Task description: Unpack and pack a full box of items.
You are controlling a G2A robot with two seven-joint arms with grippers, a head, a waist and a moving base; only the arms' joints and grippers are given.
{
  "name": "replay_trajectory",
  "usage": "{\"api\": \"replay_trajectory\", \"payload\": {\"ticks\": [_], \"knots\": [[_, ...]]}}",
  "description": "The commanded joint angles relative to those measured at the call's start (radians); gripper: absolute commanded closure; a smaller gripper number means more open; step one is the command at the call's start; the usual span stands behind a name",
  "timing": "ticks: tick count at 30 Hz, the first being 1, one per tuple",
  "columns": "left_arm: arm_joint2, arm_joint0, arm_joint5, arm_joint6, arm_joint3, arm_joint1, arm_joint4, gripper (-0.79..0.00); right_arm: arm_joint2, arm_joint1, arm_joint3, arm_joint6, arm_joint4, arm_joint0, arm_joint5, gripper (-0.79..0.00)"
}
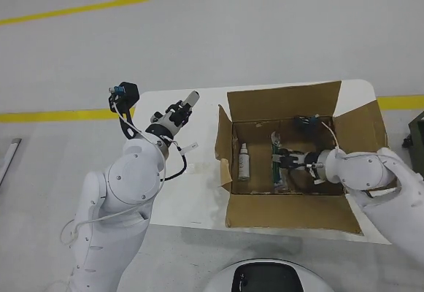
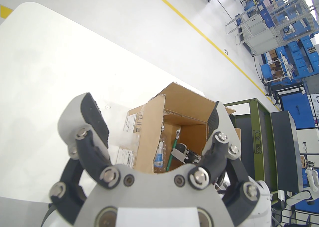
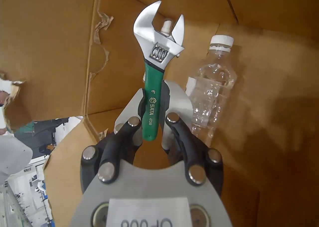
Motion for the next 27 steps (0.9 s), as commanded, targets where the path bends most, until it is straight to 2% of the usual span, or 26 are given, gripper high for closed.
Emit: {"api": "replay_trajectory", "payload": {"ticks": [1, 11, 12, 14, 16, 24, 27], "knots": [[0.000, 0.000, 0.000, 0.000, 0.000, 0.000, 0.000, -0.785, -0.039, -0.011, 0.044, -0.003, 0.004, 0.039, 0.027, 0.000], [0.000, 0.000, 0.000, 0.000, 0.000, 0.000, 0.000, -0.785, -0.182, -0.056, 0.154, -0.015, -0.023, 0.148, 0.083, -0.006], [0.000, 0.000, 0.000, 0.000, 0.000, 0.000, 0.000, -0.785, -0.193, -0.059, 0.163, -0.013, -0.027, 0.155, 0.085, -0.095], [0.000, 0.000, 0.000, 0.000, 0.000, 0.000, 0.000, -0.785, -0.206, -0.066, 0.183, -0.017, -0.024, 0.166, 0.090, -0.111], [0.000, 0.000, 0.000, 0.000, 0.000, 0.000, 0.000, -0.785, -0.215, -0.071, 0.199, -0.020, -0.024, 0.174, 0.090, -0.160], [0.000, 0.000, 0.000, 0.000, 0.000, 0.000, 0.000, -0.785, -0.224, -0.082, 0.239, -0.018, -0.022, 0.185, 0.080, -0.179], [0.000, 0.000, 0.000, 0.000, 0.000, 0.000, 0.000, -0.785, -0.220, -0.083, 0.247, -0.016, -0.019, 0.185, 0.075, -0.157]]}}
